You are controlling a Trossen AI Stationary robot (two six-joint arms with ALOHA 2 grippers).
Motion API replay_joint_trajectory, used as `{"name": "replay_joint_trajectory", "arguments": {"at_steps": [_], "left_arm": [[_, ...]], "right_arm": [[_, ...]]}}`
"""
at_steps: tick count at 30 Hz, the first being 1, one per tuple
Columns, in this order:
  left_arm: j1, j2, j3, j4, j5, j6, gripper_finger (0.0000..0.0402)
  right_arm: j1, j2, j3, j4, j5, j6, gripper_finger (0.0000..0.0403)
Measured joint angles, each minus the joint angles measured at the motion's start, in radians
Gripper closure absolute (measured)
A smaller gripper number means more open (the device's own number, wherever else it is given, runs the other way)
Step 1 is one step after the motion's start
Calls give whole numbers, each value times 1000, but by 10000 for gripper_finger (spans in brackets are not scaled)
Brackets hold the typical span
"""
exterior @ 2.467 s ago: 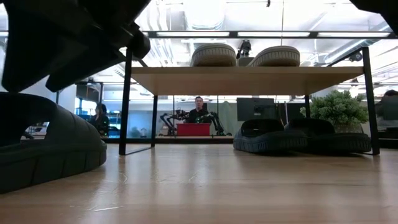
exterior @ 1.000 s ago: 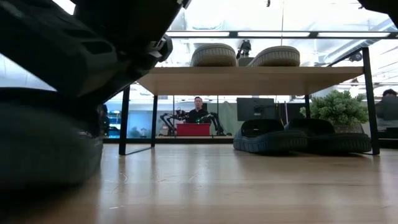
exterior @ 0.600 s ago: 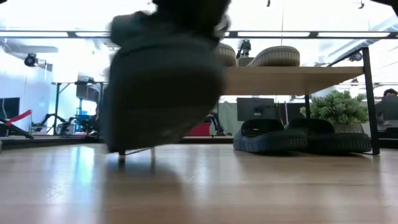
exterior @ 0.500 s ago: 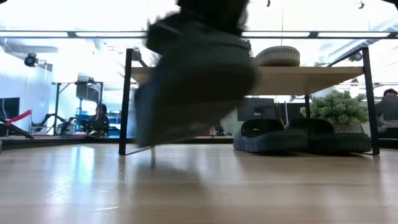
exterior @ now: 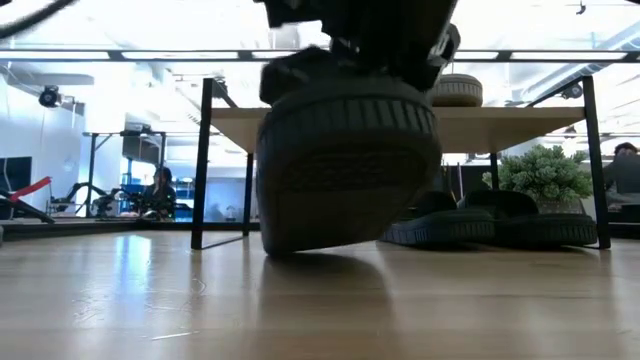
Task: Pick and place slides into the shelf
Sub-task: Put the right black slide under the shelf
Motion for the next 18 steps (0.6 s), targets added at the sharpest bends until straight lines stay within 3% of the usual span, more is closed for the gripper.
{"name": "replay_joint_trajectory", "arguments": {"at_steps": [9, 18], "left_arm": [[0, 0, 0, 5, 0, 0, 402], [0, 0, 0, 4, 0, 4, 402]], "right_arm": [[-13, -6, -82, -13, -196, 77, 380], [-15, -4, -28, 3, -234, 57, 281]]}}
